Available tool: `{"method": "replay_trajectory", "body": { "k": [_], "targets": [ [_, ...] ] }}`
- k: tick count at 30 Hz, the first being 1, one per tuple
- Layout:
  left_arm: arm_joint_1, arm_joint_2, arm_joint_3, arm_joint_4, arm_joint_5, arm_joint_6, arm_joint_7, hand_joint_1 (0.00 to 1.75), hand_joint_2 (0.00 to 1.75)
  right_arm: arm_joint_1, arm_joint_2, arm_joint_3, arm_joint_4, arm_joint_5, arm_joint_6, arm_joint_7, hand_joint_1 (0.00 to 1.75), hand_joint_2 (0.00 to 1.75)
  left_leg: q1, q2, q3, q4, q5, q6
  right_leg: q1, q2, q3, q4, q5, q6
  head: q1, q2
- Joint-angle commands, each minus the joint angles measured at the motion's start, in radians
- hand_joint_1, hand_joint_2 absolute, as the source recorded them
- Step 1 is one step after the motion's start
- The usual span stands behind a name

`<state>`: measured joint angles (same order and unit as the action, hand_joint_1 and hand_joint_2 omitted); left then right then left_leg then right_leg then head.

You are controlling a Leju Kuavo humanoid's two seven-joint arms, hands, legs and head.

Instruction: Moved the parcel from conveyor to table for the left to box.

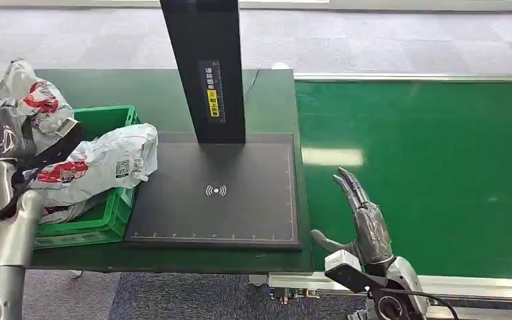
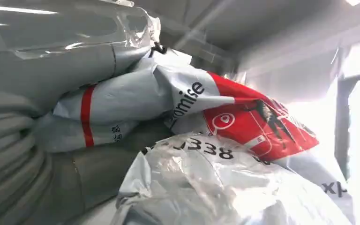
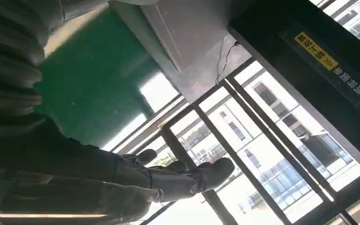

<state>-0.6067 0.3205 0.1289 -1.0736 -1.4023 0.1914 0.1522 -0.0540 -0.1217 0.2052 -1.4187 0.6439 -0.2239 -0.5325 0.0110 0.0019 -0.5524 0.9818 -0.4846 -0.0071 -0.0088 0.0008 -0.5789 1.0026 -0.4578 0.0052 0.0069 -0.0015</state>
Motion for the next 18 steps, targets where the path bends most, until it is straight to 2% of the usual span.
{"method": "replay_trajectory", "body": {
  "k": [1, 13, 18],
  "targets": [
    [-0.199, 0.02, -0.065, 0.451, -0.003, -0.063, -0.005, 1.75, 1.75, -0.04, 0.021, 0.018, 0.066, -0.001, 0.001, 0.007, 0.0, 1.75, 0.0, -0.002, 0.001, -0.001, 0.001, 0.0, 0.0, -0.002, 0.002, -0.001, 0.0, 0.0, 0.0, 0.0],
    [-0.208, 0.017, -0.083, 0.464, -0.007, -0.081, -0.004, 1.75, 1.75, -0.034, 0.026, 0.014, 0.05, -0.005, 0.002, 0.012, 0.0, 1.75, 0.0, -0.001, -0.001, 0.0, 0.001, 0.0, 0.0, -0.001, 0.0, 0.0, 0.0, 0.0, 0.0, 0.0],
    [-0.155, -0.049, -0.112, 0.378, 0.051, -0.061, -0.069, 1.75, 1.75, -0.02, 0.035, -0.003, 0.034, -0.03, 0.029, 0.018, 0.0, 1.75, 0.0, -0.003, 0.0, -0.001, 0.001, 0.0, 0.0, -0.003, 0.001, -0.001, 0.0, 0.0, 0.0, 0.0]
  ]
}}
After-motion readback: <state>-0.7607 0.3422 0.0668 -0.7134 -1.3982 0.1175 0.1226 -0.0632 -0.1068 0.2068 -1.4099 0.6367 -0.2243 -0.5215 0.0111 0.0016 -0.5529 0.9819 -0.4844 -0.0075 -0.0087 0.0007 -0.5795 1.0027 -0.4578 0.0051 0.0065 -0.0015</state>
